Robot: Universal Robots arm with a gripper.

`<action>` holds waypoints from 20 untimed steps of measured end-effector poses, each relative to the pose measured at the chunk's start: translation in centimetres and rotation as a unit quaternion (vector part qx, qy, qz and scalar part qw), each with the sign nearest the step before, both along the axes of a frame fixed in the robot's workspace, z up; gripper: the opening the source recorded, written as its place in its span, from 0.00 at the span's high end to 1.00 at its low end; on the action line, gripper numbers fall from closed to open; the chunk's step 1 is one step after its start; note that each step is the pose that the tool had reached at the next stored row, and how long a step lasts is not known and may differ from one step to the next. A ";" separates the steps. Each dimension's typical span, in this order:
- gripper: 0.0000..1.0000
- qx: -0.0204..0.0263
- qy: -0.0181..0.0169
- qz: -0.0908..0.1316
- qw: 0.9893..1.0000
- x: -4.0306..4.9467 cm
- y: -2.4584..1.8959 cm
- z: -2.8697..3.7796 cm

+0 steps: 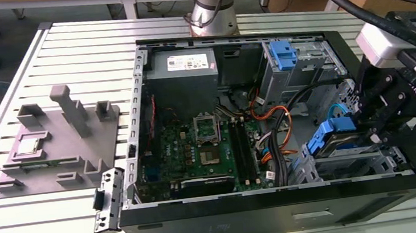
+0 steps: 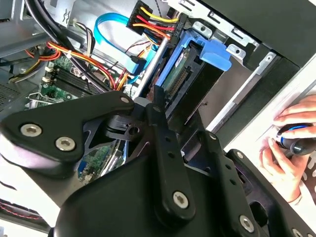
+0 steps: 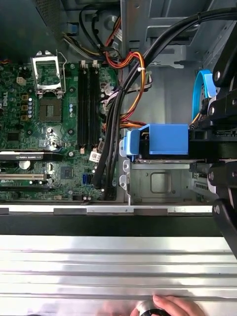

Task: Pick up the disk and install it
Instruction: 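Insert the disk into the insertion slot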

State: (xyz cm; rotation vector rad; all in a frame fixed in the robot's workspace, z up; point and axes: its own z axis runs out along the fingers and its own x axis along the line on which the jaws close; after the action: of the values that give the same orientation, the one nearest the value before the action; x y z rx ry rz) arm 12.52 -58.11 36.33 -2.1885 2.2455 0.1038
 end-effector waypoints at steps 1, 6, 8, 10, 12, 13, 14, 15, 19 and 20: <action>0.65 0.000 0.000 0.000 1.000 0.00 0.00 0.00; 0.58 0.000 0.000 0.000 1.000 0.00 0.00 -0.01; 0.58 0.000 -0.001 0.000 1.000 -0.13 0.00 -0.20; 0.58 0.001 -0.003 0.000 1.000 -0.43 0.00 -0.44; 0.58 0.001 -0.005 0.001 1.000 -0.56 -0.01 -0.73; 0.58 0.002 -0.005 0.002 1.000 -0.58 0.00 -0.83; 0.58 0.003 -0.006 0.004 1.000 -0.57 0.01 -0.93; 0.58 0.003 -0.007 0.005 1.000 -0.58 0.03 -1.01; 0.58 0.004 -0.007 0.010 1.000 -0.58 0.35 -1.19; 0.58 0.004 -0.007 0.010 1.000 -0.59 0.42 -1.19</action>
State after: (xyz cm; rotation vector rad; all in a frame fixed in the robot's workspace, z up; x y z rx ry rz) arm 11.94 -57.68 35.13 -2.2016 2.2117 0.0970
